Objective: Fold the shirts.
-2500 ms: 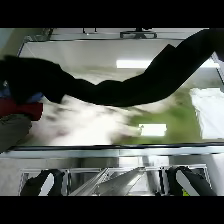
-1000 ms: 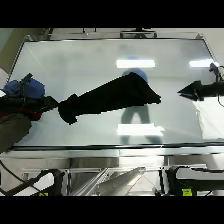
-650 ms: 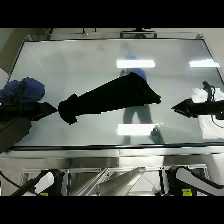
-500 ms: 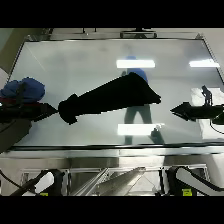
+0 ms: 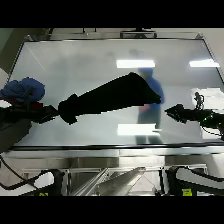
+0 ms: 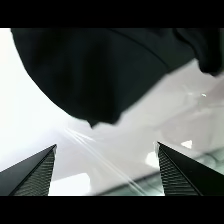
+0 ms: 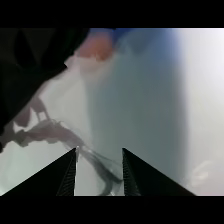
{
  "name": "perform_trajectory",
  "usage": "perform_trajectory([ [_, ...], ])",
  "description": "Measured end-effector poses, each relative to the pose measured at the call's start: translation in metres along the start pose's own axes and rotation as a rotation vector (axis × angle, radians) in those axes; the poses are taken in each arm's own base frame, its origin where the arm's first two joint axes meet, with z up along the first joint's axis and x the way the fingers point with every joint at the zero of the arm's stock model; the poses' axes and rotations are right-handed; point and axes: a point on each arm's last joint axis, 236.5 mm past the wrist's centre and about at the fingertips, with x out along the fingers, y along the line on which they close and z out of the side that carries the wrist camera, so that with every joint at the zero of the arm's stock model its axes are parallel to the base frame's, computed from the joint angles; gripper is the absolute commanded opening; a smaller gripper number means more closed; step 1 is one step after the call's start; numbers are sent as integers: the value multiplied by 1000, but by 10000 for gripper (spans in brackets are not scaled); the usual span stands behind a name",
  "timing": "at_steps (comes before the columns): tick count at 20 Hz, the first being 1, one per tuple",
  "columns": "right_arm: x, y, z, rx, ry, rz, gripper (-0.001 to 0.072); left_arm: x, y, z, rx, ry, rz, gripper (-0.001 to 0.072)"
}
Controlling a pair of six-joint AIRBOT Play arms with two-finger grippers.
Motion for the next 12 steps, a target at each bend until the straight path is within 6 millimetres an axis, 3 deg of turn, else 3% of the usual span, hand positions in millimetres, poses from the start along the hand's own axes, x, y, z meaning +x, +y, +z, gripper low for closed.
perform_trajectory([
  [4, 25, 0, 20, -4, -42, 20, 329, 17, 12, 11, -19, -18, 18, 706],
  [10, 63, 13, 45, -82, -60, -3, 329, 57, 8, 17, 24, 10, 43, 704],
  [11, 69, 17, 48, -97, -58, -2, 329, 62, 5, 18, 38, 8, 48, 676],
  [12, 74, 21, 50, -108, -58, -1, 329, 66, 2, 20, 50, 5, 52, 589],
])
